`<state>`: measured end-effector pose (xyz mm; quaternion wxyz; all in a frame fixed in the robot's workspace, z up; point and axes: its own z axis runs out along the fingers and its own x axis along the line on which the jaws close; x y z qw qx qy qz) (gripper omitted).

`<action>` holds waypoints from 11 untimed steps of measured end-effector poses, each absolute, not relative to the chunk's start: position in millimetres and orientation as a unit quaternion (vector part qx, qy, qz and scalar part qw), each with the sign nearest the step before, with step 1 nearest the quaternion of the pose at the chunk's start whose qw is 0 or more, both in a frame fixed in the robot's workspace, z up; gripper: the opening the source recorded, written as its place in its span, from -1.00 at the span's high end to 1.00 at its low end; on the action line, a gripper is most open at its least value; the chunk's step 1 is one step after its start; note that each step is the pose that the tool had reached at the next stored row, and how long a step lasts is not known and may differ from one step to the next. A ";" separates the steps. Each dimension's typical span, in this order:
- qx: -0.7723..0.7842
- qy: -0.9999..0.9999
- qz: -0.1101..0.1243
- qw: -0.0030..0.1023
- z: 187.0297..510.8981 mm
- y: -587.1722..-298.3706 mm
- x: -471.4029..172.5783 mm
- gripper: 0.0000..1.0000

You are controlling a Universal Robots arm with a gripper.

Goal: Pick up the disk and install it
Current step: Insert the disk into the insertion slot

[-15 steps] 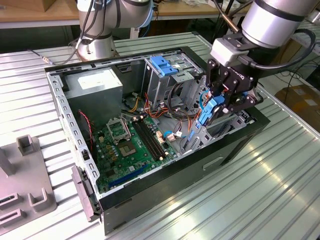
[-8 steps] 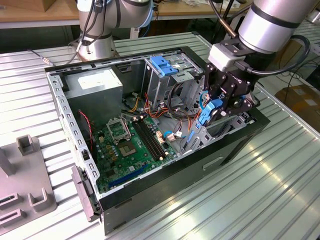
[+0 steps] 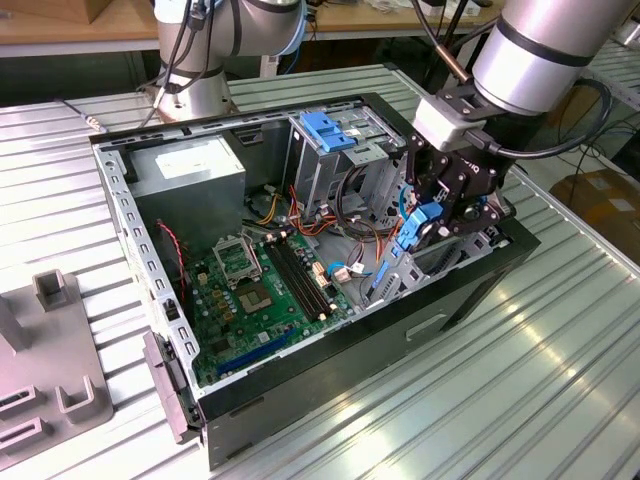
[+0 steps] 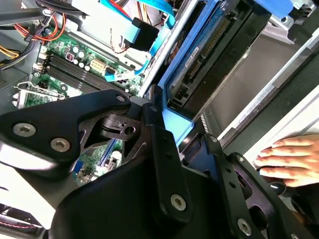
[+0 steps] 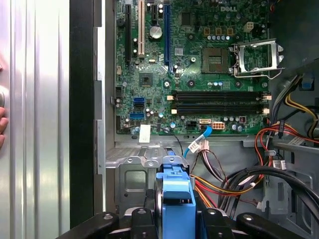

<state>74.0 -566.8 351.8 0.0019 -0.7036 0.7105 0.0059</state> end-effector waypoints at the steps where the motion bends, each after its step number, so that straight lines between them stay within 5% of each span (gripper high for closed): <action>1: -0.704 0.711 0.006 0.002 351.8 -566.8 74.0 0.26; 7: -0.704 0.710 0.006 0.002 351.5 -566.8 74.1 0.13; 8: -0.704 0.711 0.006 0.002 351.6 -566.8 74.0 -0.01; 11: -0.704 0.711 0.006 0.002 351.5 -566.8 74.0 0.15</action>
